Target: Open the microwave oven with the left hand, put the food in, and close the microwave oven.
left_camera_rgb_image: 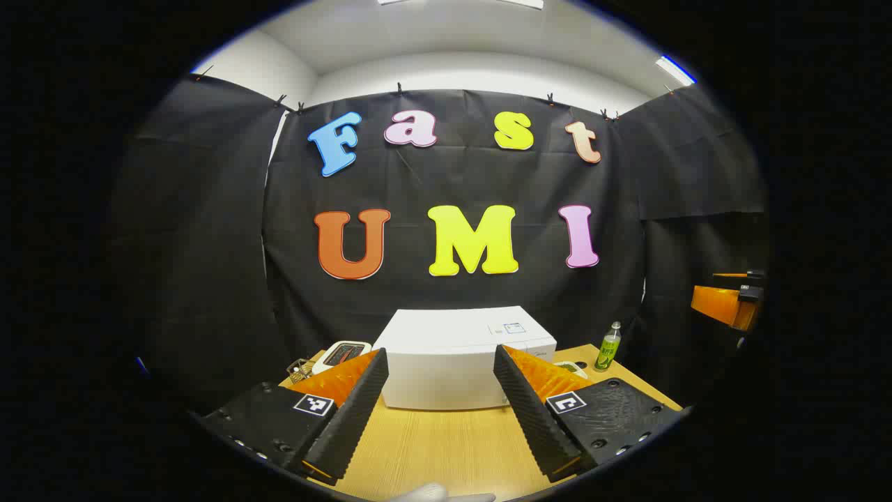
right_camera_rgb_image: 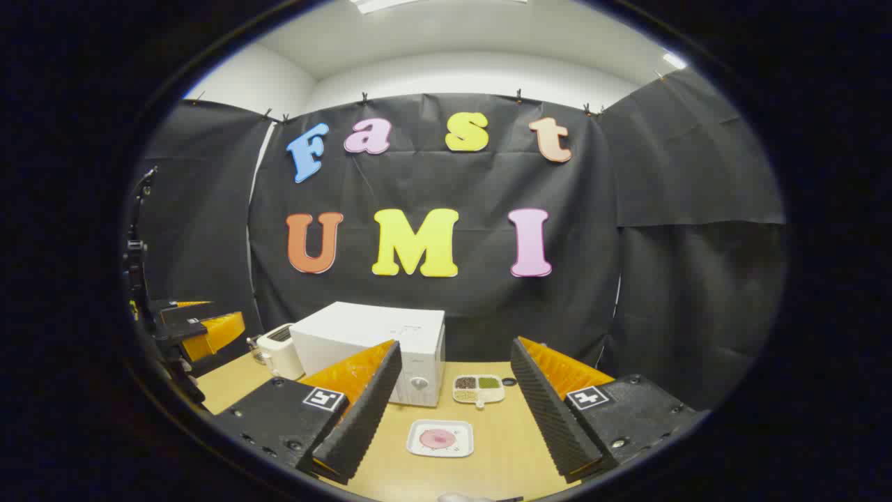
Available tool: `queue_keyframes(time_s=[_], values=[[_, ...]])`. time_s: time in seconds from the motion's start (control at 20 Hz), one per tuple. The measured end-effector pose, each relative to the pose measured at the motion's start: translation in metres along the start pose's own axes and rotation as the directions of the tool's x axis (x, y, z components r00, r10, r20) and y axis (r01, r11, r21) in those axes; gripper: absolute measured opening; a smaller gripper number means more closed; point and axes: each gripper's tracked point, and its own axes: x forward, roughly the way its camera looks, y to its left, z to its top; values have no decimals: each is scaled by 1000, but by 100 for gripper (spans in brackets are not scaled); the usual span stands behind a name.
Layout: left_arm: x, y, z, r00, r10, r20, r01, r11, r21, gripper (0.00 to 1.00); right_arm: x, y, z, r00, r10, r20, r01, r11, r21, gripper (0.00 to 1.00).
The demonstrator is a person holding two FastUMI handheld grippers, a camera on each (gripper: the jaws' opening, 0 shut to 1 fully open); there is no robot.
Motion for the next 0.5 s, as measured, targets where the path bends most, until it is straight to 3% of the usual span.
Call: queue_keyframes(time_s=[0.1,0.15,0.5], values=[[-1,2,1,1000,6,0,-6,1000,6,95,-1,3,2,1000,-1,10,1,1000,-1,92],[-1,3,0,1000,5,0,-5,1000,7,95,-1,5,2,1000,1,9,-1,1000,-3,100],[2,8,2,1000,10,13,-11,1000,20,95,-4,6,-1,1000,0,10,0,1000,-1,100]])
